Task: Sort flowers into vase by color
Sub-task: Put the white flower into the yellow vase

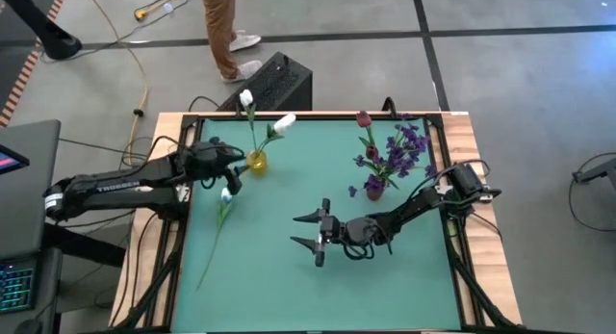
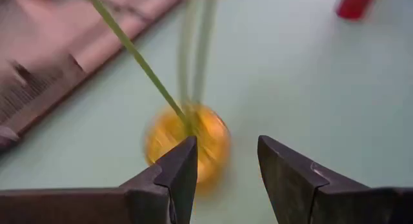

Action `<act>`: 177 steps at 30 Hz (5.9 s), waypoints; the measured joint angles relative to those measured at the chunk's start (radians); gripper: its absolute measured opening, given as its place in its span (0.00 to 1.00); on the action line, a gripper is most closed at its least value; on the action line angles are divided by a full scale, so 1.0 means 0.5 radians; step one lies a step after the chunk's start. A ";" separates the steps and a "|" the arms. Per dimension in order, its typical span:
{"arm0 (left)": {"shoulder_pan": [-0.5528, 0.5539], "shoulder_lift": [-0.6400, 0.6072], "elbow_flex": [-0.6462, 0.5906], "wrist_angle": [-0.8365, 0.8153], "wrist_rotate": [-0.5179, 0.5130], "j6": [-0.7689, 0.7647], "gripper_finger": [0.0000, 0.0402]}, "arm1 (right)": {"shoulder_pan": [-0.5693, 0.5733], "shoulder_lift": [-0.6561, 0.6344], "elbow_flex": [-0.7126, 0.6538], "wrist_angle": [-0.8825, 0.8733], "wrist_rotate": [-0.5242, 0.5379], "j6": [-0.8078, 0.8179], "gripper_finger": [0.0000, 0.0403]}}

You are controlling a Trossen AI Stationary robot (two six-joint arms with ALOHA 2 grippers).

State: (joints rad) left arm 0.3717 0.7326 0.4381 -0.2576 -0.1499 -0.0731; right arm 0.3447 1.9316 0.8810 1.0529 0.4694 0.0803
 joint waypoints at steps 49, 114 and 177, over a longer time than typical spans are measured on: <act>-1.505 0.912 0.165 -1.105 0.393 -2.384 0.32 | 0.092 0.001 0.000 -0.269 -0.002 -0.002 0.69; -1.024 0.535 0.717 0.329 -0.718 0.529 0.00 | 0.078 0.001 0.000 -0.316 0.005 0.001 0.69; -0.042 0.080 -0.002 1.302 -0.408 0.624 0.00 | 0.052 0.001 0.000 -0.432 0.004 0.051 0.69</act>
State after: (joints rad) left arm 0.3510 0.7727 0.4370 0.3935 -0.3538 0.2388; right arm 0.3706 1.9320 0.8810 0.8371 0.4713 0.1059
